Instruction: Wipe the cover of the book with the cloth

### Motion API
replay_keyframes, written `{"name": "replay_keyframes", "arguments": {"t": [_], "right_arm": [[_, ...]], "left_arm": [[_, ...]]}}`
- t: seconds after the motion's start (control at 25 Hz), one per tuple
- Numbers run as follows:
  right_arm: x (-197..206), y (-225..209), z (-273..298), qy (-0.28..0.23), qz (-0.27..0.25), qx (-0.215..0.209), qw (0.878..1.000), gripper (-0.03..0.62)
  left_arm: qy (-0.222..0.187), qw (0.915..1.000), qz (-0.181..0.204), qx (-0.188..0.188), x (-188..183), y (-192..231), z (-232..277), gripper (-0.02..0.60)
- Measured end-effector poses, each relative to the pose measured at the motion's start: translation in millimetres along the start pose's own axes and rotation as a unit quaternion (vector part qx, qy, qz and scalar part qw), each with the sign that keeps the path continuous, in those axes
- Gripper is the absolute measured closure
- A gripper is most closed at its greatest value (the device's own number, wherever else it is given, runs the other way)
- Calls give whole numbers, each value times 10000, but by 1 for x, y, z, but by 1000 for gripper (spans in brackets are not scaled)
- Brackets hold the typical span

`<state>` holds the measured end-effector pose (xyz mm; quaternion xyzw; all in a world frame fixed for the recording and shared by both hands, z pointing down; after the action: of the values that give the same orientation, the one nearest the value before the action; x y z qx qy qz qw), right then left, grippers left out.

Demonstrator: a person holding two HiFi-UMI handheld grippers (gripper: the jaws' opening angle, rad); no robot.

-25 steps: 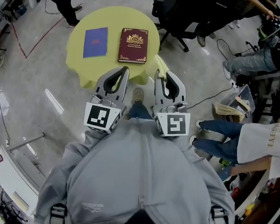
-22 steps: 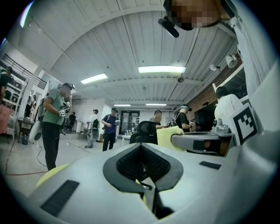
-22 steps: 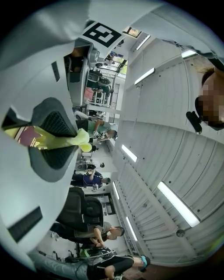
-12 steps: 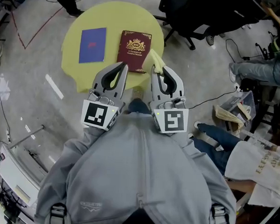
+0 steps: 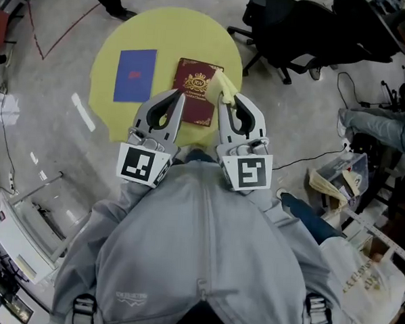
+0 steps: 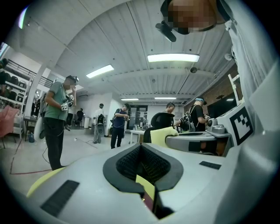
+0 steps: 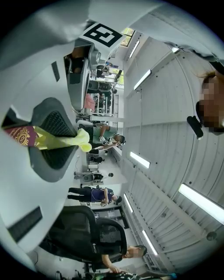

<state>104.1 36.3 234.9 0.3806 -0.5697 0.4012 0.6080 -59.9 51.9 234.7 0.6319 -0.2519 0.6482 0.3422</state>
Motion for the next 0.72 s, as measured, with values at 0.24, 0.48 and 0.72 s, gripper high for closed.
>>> {"name": "replay_keyframes", "arguments": {"t": [0.24,0.48,0.72], "right_arm": [[0,-3,18,-132,-27,-209,9997,537],[-6,0,32,-53,-26,-103,9999,537],[-8,5,44,129,-11,29,9999,537]], "left_arm": [[-4,10000,-13,-88,2,8,8,563],[53,9999,-99,-11,-4,23,12,563],[79,9995,-132,261,-8,38,16,563]]}}
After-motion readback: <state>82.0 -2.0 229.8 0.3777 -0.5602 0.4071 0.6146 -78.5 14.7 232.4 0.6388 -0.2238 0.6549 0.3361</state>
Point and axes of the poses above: the fingertips, and each gripper's own axes: z forward along the fingers, y to its left, x out of its underside, the point moved 8 cm from there along -z, backward along the fingers, and after that the axes turned 11 degrees about x, right-handed, at the moved point
